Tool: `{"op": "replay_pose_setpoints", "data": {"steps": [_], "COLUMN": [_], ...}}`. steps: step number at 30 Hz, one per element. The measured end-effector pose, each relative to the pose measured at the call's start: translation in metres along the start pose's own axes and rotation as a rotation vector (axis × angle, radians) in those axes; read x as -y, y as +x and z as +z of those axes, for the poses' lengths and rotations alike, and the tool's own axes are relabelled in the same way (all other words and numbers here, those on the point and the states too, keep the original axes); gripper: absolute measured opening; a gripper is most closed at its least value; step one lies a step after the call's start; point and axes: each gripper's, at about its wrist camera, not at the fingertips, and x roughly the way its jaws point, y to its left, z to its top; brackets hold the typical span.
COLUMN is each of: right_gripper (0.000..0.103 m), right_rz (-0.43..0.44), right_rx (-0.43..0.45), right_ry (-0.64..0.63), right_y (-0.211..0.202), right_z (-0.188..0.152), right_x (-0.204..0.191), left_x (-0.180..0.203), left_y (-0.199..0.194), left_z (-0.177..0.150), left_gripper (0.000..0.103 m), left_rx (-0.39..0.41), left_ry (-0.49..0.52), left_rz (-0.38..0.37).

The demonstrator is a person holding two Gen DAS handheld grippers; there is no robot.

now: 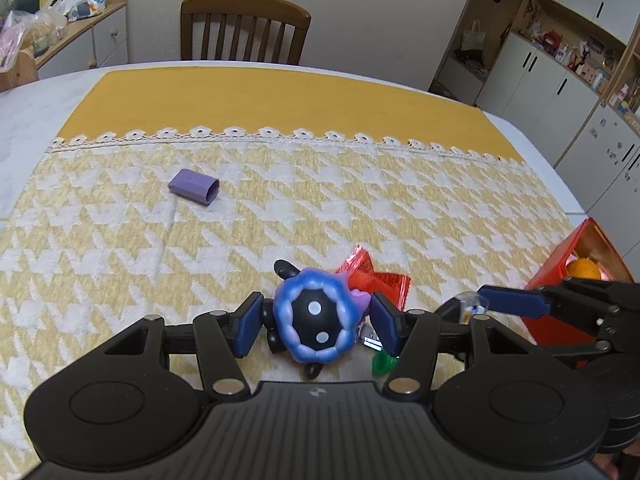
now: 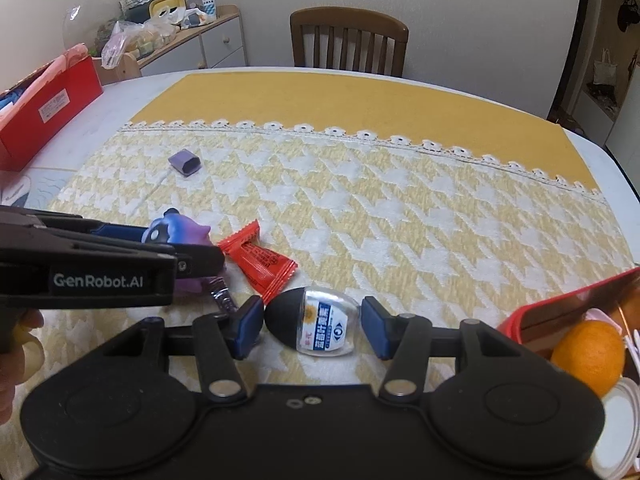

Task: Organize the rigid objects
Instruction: 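Grasp the purple-blue plush toy with left tool while right tool grasps the clear bottle, then carry the plush toy and clear bottle over the red box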

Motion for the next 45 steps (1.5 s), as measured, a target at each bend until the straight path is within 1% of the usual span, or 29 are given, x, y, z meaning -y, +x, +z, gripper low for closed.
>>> {"op": "replay_pose_setpoints", "data": {"steps": [4, 12, 19, 25, 30, 37, 41, 45], "right_gripper": [0.052, 0.052, 0.052, 0.052, 0.052, 0.052, 0.052, 0.052], "right_rz": [-0.006, 0.027, 0.065, 0.086, 0.097, 0.078, 0.052, 0.009], "right_rx": [-0.002, 0.03, 0.068, 0.105, 0.139, 0.192, 0.215, 0.221], "right_ry": [-0.017, -0.036, -0.046, -0.042, -0.014, 0.013, 0.042, 0.068], "right_y": [-0.012, -0.051, -0.09, -0.123, -0.147, -0.174, -0.186, -0.193], "right_z": [-0.001, -0.004, -0.005, -0.005, -0.006, -0.005, -0.005, -0.01], "right_x": [-0.005, -0.011, -0.01, -0.005, 0.007, 0.034, 0.058, 0.086], "left_x": [0.004, 0.001, 0.013, 0.034, 0.052, 0.085, 0.107, 0.127], "left_y": [-0.007, -0.032, -0.064, -0.091, -0.11, -0.126, -0.126, -0.116], "left_z": [-0.004, -0.011, -0.013, -0.01, -0.004, 0.01, 0.017, 0.022], "left_gripper": [0.057, 0.057, 0.057, 0.057, 0.057, 0.057, 0.057, 0.057], "left_rx": [-0.005, -0.019, 0.0, 0.026, 0.045, 0.064, 0.073, 0.06], "left_ry": [0.02, -0.007, 0.012, 0.048, 0.063, 0.108, 0.14, 0.155], "left_rz": [0.026, 0.028, 0.003, -0.04, -0.08, -0.134, -0.153, -0.171]}}
